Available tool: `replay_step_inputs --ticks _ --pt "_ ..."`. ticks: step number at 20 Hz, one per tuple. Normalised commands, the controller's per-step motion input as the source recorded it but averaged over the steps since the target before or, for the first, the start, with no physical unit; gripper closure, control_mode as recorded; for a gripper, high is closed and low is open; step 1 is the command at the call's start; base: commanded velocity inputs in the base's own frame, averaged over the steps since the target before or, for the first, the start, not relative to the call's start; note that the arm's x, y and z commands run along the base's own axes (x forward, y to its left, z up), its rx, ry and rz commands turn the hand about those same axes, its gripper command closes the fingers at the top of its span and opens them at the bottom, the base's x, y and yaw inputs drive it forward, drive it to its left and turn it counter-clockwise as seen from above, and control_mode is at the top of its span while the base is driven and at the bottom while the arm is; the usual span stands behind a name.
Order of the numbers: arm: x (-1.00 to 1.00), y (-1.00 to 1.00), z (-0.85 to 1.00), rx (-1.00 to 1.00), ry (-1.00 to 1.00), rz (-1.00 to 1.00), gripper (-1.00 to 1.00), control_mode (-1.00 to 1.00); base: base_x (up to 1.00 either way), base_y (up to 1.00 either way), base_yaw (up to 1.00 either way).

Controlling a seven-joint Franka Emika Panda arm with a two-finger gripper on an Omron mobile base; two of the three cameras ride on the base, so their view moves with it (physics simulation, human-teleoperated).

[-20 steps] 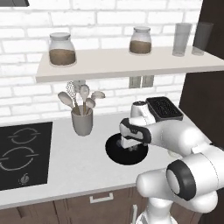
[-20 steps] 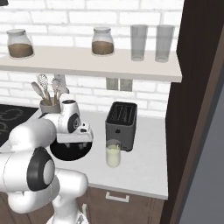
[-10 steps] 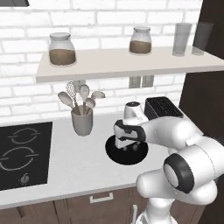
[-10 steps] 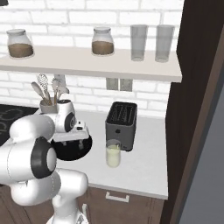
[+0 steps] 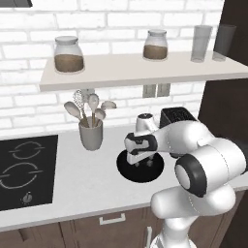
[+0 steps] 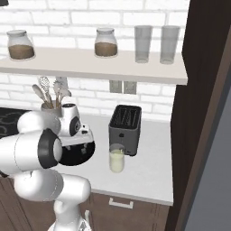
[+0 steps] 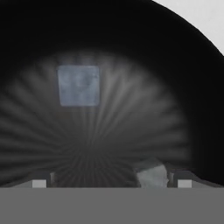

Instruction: Grab a lemon wedge from the fridge and one ice cube from the ice bowl, and put them in the glass of lemonade.

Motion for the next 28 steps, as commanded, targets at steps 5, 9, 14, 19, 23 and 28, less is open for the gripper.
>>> replay_step_inputs --ticks 5,9,14,19,23,28 --pt "0.07 -0.02 -0.26 0.00 0.00 0.04 -1.00 -1.00 0.00 0.00 0.00" --pt "0.02 -0.19 -0.02 0.00 0.06 0.03 -1.00 -1.00 0.00 0.00 0.00" --pt "0.00 -0.06 -0.04 0.00 0.06 0.03 -1.00 -1.00 0.00 0.00 0.00" --pt "-0.03 0.06 -0.08 0.00 0.01 0.03 -1.00 -1.00 0.00 0.00 0.00" --pt "-0.10 0.19 -0.21 0.00 0.00 0.00 -1.00 -1.00 0.00 0.00 0.00" --pt "-0.26 0.22 -0.09 0.00 0.00 0.00 -1.00 -1.00 0.00 0.00 0.00"
